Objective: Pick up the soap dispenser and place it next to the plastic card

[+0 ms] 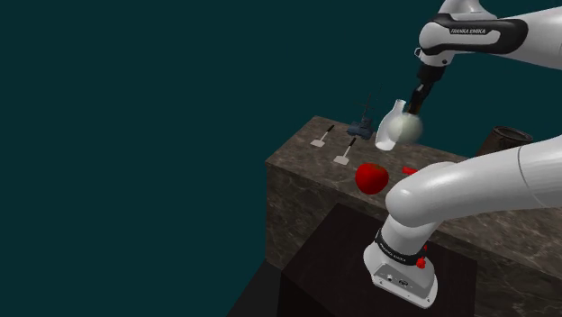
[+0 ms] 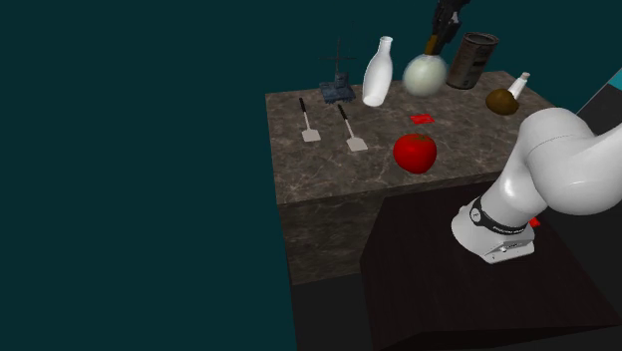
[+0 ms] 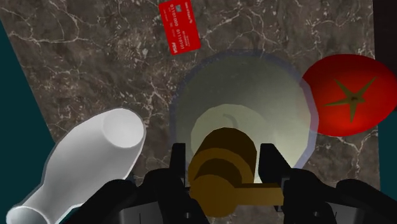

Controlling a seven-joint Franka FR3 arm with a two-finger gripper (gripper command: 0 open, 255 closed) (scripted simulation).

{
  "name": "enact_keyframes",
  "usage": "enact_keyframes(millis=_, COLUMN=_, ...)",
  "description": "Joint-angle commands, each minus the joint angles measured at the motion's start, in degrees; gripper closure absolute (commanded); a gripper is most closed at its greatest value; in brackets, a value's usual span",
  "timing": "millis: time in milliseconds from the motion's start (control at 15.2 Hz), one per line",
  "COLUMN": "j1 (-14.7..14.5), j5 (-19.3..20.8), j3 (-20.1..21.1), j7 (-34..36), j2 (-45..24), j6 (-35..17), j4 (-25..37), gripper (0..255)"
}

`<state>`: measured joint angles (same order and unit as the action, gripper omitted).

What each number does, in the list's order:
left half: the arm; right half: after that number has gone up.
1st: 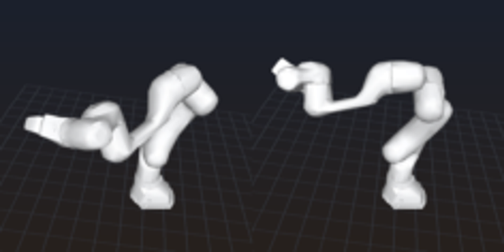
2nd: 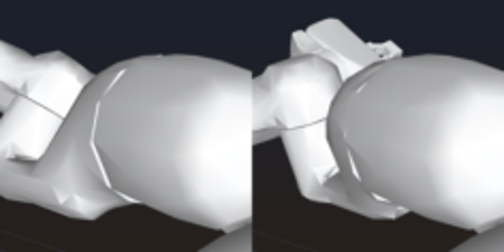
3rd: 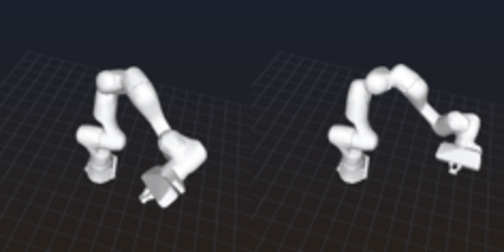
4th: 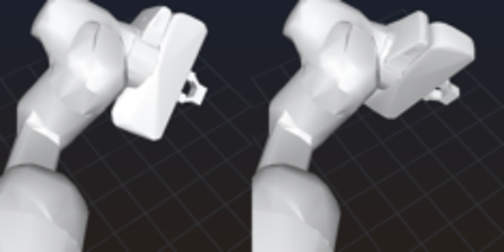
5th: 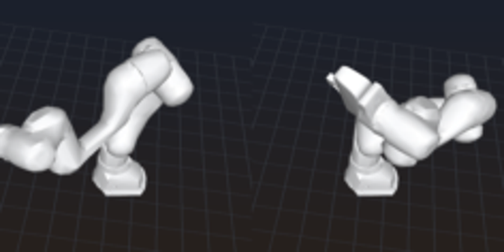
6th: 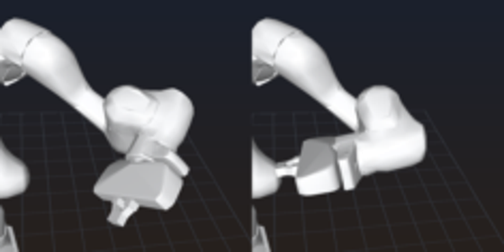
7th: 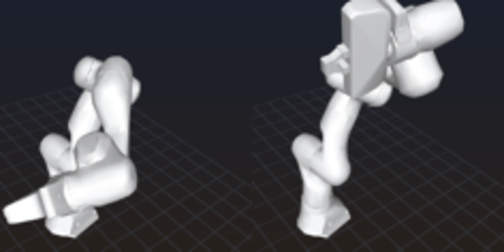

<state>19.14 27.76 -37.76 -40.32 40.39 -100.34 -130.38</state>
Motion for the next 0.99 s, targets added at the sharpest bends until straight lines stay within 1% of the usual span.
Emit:
enact_keyframes(millis=0, j1=0.17, j5=0.45, j3=-0.45, j7=0.27, j2=0.17, j6=-1.47, j4=-1.57, gripper=255)
enact_keyframes(millis=924, j1=0.89, j5=3.73, j3=-4.76, j7=1.68, j2=-0.80, j6=-11.97, j4=-10.91, gripper=255)
